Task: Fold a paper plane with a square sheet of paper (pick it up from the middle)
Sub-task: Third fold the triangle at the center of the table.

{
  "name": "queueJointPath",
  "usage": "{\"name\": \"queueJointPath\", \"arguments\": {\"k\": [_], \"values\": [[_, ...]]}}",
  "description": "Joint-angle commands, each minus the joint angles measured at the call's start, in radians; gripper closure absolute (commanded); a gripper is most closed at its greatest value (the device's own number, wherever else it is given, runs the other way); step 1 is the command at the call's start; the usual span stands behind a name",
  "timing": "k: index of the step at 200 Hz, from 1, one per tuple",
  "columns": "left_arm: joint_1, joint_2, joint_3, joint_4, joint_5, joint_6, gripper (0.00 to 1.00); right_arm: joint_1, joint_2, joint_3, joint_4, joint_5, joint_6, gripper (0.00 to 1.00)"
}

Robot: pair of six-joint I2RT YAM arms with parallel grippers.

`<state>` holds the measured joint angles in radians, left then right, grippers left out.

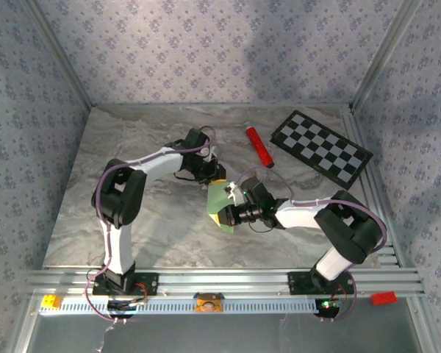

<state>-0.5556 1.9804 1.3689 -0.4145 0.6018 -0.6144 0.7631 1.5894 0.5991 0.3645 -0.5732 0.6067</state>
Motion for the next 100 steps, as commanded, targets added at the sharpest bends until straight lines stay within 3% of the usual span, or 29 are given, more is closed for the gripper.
{"name": "queueJointPath", "arguments": {"k": [1,100], "values": [[-0.016,0.047,0.028,-0.066,0.007,0.039,0.78,-0.007,0.001,-0.010,0.008,-0.013,0.008,1.00],[-0.026,0.135,-0.018,-0.066,-0.044,0.052,0.82,-0.018,-0.003,-0.025,0.004,0.006,0.005,1.00]]}}
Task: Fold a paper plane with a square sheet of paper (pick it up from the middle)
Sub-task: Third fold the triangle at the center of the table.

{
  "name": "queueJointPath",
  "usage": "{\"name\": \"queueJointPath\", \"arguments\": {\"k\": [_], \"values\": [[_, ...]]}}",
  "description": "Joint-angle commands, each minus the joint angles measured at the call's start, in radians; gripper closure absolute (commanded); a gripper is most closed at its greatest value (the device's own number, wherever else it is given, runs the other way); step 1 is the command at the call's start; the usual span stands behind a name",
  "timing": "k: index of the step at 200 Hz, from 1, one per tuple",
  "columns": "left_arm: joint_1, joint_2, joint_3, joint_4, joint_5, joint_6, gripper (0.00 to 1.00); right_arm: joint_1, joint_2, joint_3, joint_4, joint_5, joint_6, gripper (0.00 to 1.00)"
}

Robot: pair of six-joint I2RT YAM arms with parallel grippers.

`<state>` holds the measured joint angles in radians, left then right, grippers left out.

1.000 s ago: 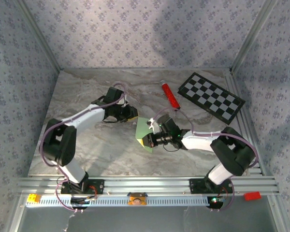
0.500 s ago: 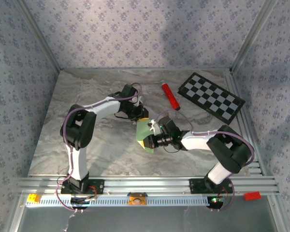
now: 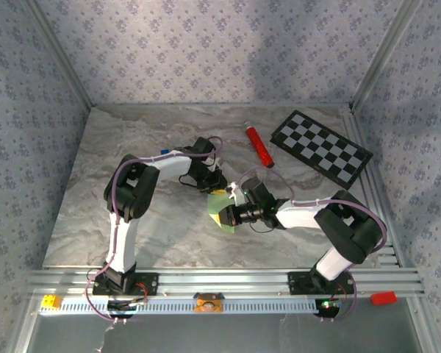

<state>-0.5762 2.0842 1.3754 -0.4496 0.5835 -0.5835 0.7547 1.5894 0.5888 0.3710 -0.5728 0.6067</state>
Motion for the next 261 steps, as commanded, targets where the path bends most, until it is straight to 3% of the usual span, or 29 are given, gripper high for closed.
{"name": "queueJointPath", "arguments": {"k": [1,154,261], "values": [[-0.006,0.033,-0.025,-0.030,-0.026,0.022,0.82,-0.010,-0.003,-0.015,-0.004,0.008,0.005,1.00],[-0.007,0.025,-0.045,-0.025,-0.043,0.015,0.84,-0.078,-0.045,0.015,-0.214,0.169,-0.065,1.00],[-0.007,0.022,-0.049,-0.020,-0.042,0.011,0.84,-0.078,0.003,0.110,-0.303,0.151,-0.129,1.00]]}}
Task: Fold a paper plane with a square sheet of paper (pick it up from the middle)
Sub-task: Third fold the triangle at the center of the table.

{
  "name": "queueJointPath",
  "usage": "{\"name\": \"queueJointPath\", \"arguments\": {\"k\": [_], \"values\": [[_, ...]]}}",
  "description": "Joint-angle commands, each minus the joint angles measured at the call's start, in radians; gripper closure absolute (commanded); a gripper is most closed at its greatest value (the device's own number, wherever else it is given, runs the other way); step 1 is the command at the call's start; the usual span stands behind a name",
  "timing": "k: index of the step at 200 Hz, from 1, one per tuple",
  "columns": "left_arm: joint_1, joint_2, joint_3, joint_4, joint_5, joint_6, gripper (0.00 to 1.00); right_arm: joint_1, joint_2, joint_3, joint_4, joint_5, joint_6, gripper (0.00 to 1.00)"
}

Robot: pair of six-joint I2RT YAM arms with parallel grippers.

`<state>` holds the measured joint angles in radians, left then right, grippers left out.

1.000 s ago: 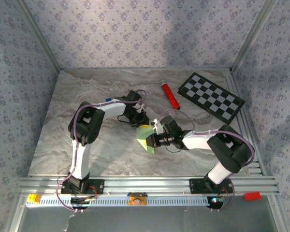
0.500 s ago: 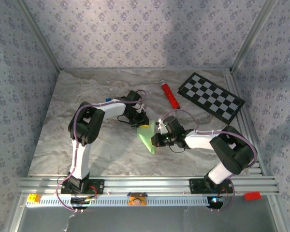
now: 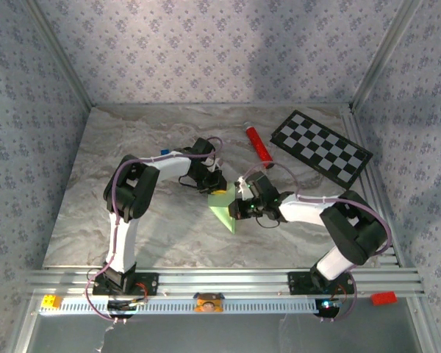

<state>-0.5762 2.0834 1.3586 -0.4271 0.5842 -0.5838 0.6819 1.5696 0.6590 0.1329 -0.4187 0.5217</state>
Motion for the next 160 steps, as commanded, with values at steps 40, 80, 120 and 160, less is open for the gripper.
{"name": "queueJointPath", "arguments": {"k": [40,80,120,160], "values": [[-0.007,0.020,-0.030,-0.045,-0.043,0.013,0.84,-0.007,0.045,0.066,-0.093,0.001,-0.065,1.00],[-0.008,0.018,-0.031,-0.045,-0.042,0.012,0.84,-0.006,0.045,0.070,-0.109,0.025,-0.066,1.00],[-0.007,0.018,-0.032,-0.043,-0.043,0.011,0.85,-0.006,0.041,0.066,-0.105,0.044,-0.058,1.00],[-0.008,0.019,-0.035,-0.041,-0.043,0.009,0.85,-0.007,0.046,0.070,-0.101,0.053,-0.054,1.00]]}}
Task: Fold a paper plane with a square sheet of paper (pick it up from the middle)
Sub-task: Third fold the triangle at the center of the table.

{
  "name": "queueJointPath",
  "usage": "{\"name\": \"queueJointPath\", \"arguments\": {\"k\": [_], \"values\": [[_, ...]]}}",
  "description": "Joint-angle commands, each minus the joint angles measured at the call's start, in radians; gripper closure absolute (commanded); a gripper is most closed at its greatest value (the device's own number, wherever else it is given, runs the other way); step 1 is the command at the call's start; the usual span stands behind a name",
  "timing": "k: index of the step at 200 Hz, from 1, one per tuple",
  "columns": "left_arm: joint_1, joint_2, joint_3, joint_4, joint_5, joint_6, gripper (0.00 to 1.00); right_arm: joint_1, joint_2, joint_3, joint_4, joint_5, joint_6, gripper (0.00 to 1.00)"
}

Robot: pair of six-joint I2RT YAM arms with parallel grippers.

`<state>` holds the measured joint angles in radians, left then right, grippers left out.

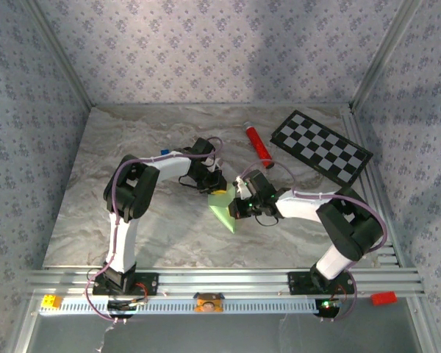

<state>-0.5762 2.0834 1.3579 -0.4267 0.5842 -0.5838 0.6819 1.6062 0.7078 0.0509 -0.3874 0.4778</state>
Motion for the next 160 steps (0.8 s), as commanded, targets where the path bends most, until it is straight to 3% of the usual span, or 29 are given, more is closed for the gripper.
{"name": "queueJointPath", "arguments": {"k": [1,160], "values": [[-0.007,0.019,-0.034,-0.040,-0.042,0.009,0.84,-0.007,0.009,0.020,-0.019,0.022,-0.010,1.00],[-0.007,0.014,-0.060,-0.027,-0.039,0.006,0.85,-0.012,0.026,0.032,-0.037,0.033,-0.011,1.00]]}}
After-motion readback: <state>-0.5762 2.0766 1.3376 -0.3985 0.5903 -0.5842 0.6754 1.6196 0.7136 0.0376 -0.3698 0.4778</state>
